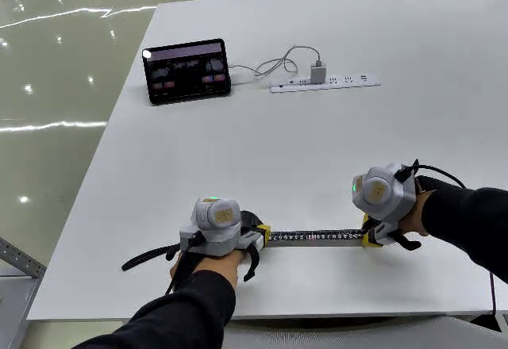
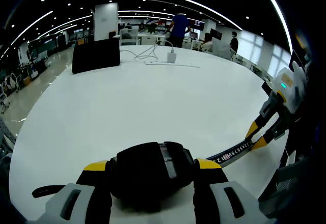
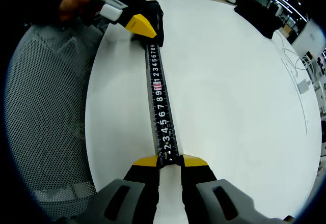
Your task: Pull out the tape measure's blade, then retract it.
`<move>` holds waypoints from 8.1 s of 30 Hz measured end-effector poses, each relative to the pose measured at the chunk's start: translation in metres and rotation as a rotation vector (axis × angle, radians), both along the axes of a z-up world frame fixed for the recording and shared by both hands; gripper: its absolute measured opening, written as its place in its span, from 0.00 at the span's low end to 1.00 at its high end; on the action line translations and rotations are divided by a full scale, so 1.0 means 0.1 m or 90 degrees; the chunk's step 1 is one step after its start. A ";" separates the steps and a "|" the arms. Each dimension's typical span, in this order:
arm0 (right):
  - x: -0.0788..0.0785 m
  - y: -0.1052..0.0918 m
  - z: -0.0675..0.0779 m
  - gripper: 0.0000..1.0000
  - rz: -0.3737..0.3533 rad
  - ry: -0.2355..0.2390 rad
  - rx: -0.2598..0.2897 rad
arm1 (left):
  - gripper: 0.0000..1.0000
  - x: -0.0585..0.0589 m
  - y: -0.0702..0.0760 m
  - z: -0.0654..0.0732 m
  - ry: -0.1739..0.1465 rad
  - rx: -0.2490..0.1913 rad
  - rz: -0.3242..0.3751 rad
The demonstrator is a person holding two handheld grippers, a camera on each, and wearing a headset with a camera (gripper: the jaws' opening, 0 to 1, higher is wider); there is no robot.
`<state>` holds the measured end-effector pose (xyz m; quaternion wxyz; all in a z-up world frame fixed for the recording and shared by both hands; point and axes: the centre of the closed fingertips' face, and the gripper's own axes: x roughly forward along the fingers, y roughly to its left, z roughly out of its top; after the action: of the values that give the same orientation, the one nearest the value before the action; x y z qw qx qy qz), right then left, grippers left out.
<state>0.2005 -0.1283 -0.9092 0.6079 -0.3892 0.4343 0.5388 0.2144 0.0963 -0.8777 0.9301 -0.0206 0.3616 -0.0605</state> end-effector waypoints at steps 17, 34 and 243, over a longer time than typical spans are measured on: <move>0.00 0.08 -0.01 0.11 -0.002 -0.002 0.003 | 0.61 0.00 0.00 0.00 0.001 0.000 0.001; 0.01 0.16 -0.01 0.11 -0.009 -0.002 0.012 | 0.61 0.00 0.00 -0.01 0.001 0.001 0.000; 0.00 1.40 0.00 0.10 0.037 -0.018 0.167 | 0.60 0.00 0.01 0.00 0.012 -0.025 0.017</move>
<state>0.2008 0.0117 -0.9090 0.6437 -0.3265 0.3403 0.6027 0.2142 0.0974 -0.8781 0.9268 -0.0440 0.3690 -0.0551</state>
